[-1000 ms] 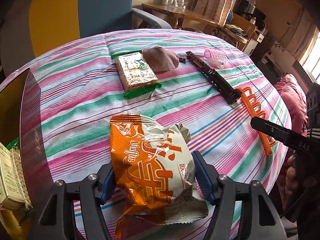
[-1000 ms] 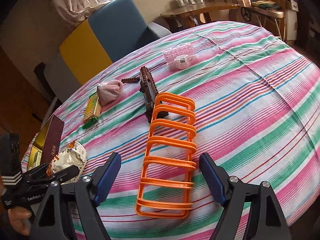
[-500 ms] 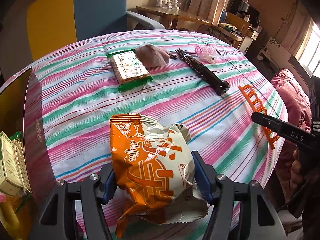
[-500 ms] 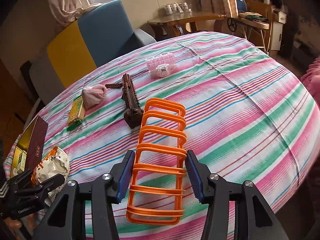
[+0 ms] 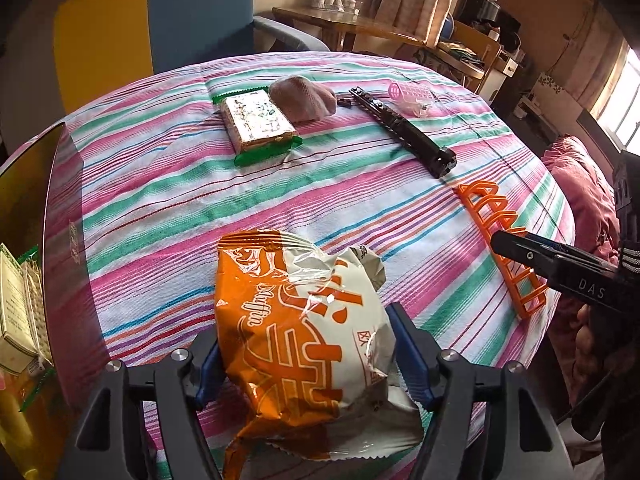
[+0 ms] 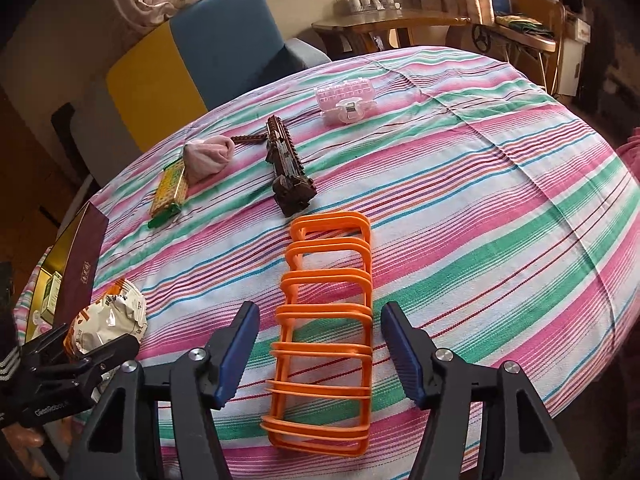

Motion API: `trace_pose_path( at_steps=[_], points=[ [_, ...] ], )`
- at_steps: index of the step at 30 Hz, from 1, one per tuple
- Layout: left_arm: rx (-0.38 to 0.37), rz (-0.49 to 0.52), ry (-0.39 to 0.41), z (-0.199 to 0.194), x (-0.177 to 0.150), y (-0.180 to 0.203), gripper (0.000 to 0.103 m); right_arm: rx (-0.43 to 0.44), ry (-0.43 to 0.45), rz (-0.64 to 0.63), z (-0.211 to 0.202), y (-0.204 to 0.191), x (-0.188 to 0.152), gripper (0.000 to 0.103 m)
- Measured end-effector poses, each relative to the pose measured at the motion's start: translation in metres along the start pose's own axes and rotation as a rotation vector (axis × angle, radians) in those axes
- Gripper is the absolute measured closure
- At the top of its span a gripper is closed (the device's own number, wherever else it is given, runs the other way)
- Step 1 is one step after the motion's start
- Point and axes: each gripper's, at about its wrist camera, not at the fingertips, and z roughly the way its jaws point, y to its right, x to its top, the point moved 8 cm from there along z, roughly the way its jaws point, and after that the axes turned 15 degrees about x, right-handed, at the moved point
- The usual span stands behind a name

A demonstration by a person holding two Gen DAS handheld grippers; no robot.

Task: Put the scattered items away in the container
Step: 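Carry the snack bag and orange rack toward the gold tray with both grippers, then lower the snack bag and rack into the gold tray and open both grippers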

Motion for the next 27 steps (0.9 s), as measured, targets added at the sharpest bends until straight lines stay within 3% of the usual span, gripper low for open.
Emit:
trace_pose_path(
  at_steps=[4, 8, 18, 23, 27],
  points=[
    [0.004, -0.006, 0.013, -0.002, -0.001, -0.001, 0.036, -0.066, -0.018, -0.086, 0.004, -0.007, -0.004, 0.039],
    [-0.007, -0.026, 0.022, -0.009, -0.004, -0.004, 0.037, -0.116, -0.028, -0.141, 0.005, -0.011, -0.006, 0.051],
    [-0.033, -0.079, 0.072, -0.038, -0.005, -0.016, 0.037, 0.034, -0.020, -0.101, 0.002, -0.043, -0.012, 0.052],
    [-0.034, -0.112, 0.133, -0.062, 0.001, -0.029, 0.037, 0.101, -0.022, -0.161, 0.008, -0.086, -0.007, 0.052],
    [0.001, -0.188, 0.165, -0.077, 0.001, -0.060, 0.037, 0.173, -0.013, -0.228, 0.009, -0.130, 0.003, 0.052]
  ],
)
